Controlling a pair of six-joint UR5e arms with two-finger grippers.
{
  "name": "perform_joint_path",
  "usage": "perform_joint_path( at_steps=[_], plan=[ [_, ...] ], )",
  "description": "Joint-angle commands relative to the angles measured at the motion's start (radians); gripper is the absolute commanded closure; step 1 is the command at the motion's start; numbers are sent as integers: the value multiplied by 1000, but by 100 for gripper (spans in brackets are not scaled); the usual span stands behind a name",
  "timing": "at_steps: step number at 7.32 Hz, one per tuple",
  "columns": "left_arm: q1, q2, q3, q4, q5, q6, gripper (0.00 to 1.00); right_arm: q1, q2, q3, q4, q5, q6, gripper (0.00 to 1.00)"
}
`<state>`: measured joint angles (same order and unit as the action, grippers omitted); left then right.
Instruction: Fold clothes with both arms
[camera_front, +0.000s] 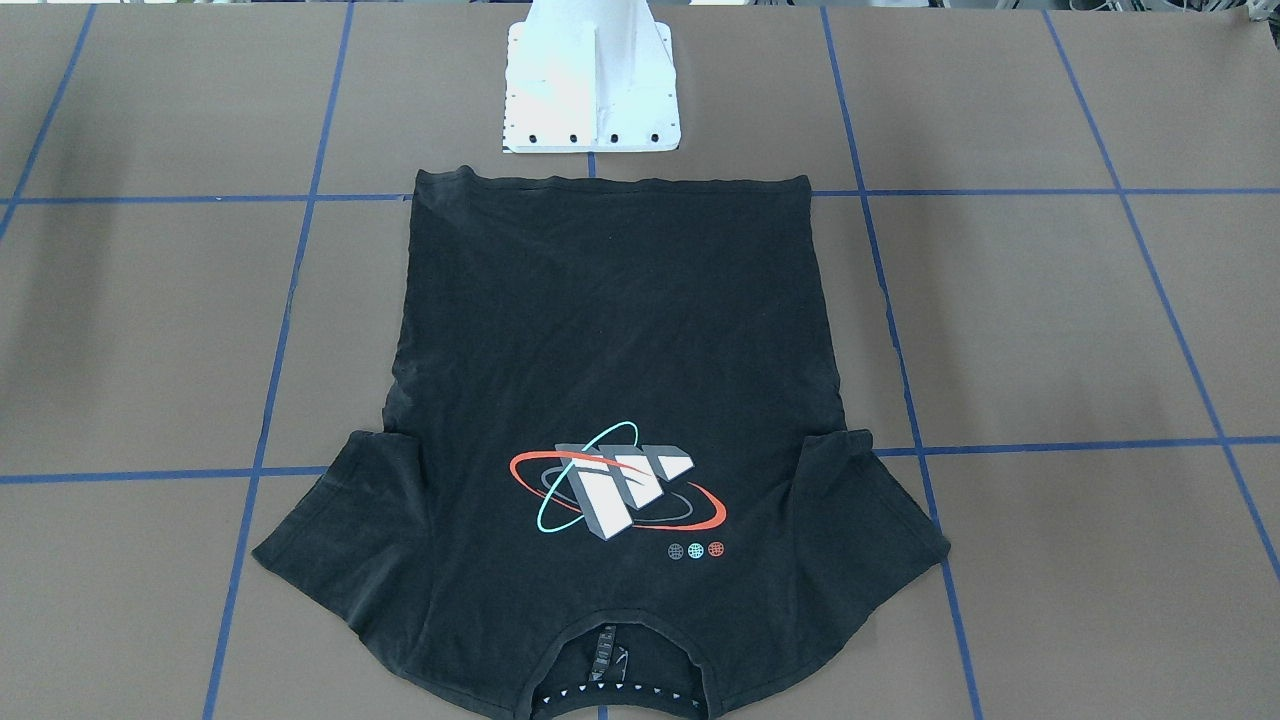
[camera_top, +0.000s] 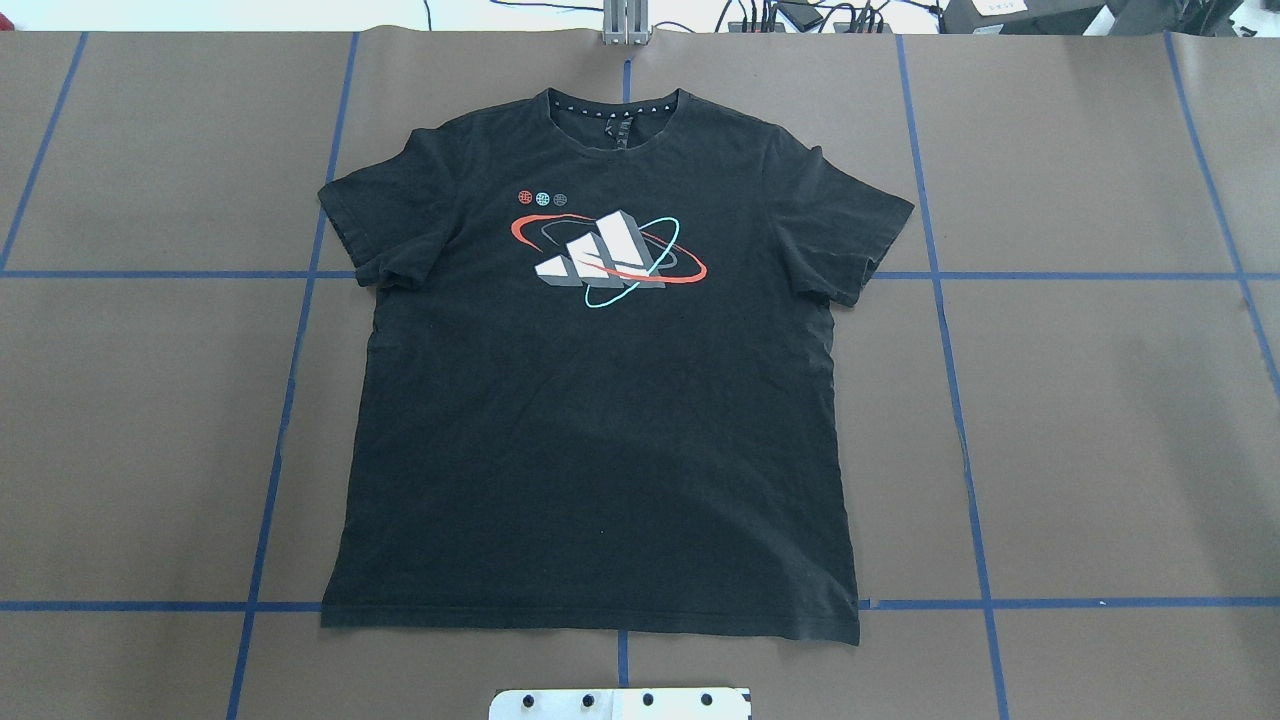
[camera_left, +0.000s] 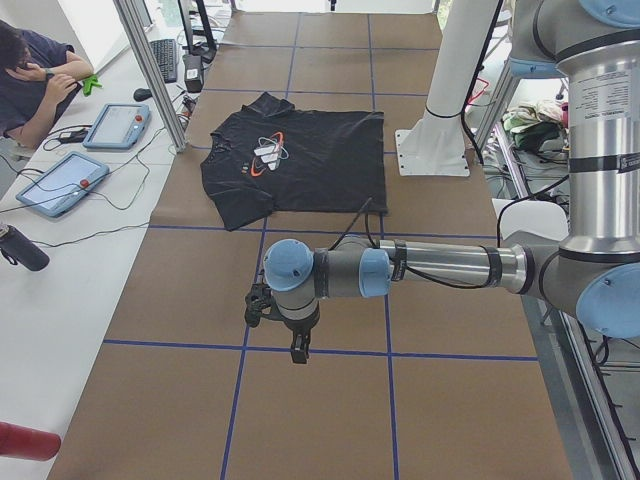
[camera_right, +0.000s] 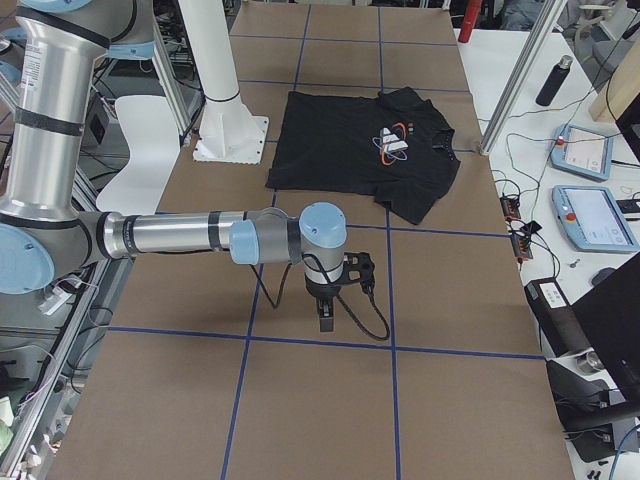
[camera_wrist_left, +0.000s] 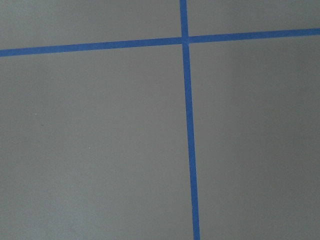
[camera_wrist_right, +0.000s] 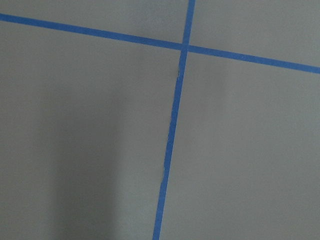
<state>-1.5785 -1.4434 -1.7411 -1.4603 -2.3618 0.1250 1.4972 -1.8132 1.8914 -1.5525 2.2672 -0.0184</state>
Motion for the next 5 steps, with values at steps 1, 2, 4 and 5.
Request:
perform_joint_path(
  at_steps=[1,2,4,5],
  plan=[
    [35,-2,-12,0,88,2,0,-2,0,0,0,1,0,0],
    [61,-14,-15,-2,149,-4,0,-8,0,0,0,2,0,0],
    [61,-14,-49,0,150,2,0,-17,3,1,2,2,0,0],
    [61,-18,-58,-6,148,-5,0,-21,11,5,2,8,0,0]
  ],
)
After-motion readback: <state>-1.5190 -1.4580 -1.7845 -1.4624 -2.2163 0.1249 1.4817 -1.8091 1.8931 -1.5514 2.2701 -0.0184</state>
